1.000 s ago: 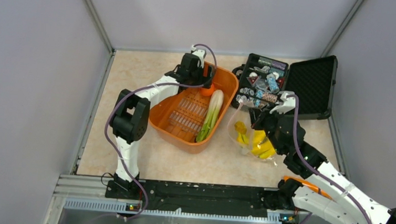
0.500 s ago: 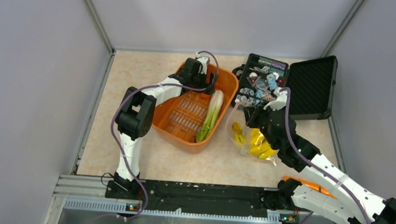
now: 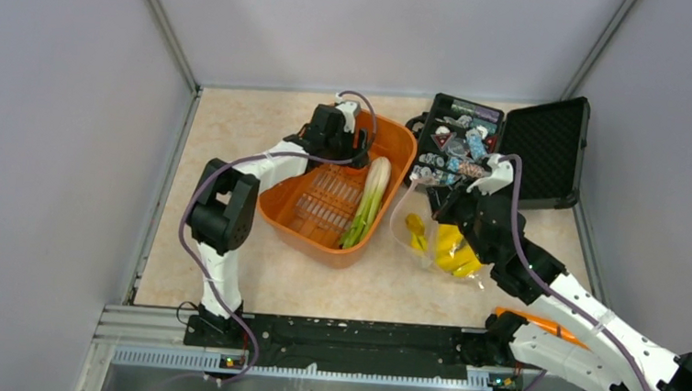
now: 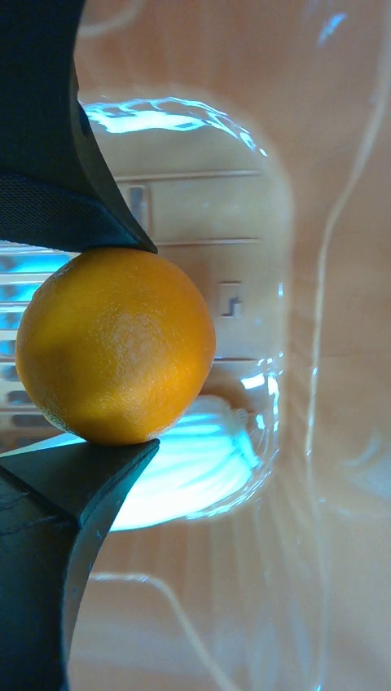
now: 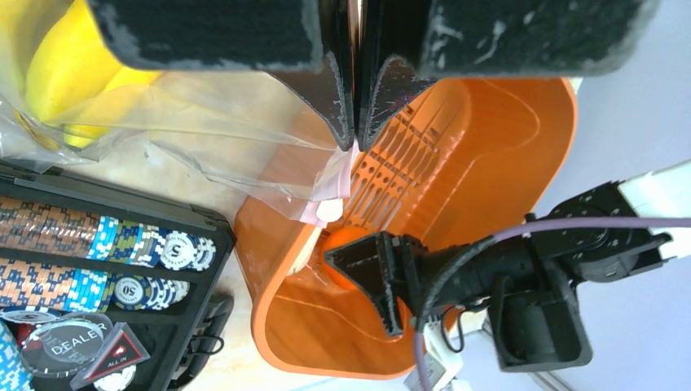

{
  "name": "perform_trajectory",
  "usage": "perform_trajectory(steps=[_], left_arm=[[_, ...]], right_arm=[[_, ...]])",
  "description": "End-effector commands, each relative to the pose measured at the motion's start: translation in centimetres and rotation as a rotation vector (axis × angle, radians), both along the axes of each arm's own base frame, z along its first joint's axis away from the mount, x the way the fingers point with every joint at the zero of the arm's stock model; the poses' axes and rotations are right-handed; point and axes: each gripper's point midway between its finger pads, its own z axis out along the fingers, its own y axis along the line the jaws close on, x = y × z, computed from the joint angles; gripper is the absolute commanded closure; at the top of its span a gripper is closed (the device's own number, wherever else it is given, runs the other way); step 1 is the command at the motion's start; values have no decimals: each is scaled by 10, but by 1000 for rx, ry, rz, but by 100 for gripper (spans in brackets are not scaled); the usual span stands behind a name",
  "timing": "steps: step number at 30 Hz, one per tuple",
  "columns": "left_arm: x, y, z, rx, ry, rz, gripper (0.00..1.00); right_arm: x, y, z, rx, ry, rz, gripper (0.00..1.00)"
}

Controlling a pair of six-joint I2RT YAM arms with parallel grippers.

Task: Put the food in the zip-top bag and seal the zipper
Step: Pick up the fake fruit from the bin, then place the fake fruit in the zipper food storage bag.

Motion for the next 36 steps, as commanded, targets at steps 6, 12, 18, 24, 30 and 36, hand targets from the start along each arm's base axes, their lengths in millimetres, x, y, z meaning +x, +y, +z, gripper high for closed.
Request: perform_trajectory(steps=[6,12,18,24,30,36], left_arm=[[-59,16,133,-157,-219,-42,49],[-124,8,183,-300,-276,-218,44],[-194,-26,197,-400,-242,-421,43],[-235,-59,198,-443,-272,-539,40],[-252,-76,206,-484,-286,-612,39],[-250,-93,201,-479,-274,-642,38]], right_arm=[[-4,0,15,85,-42,17,100],[-6,8,13,120,-44,50,100],[-7,14,15,138,-50,71,100],[-10,15,17,175,-56,85,100],[-15,15,15,197,-50,98,100],[-21,19,32,256,-88,138,100]])
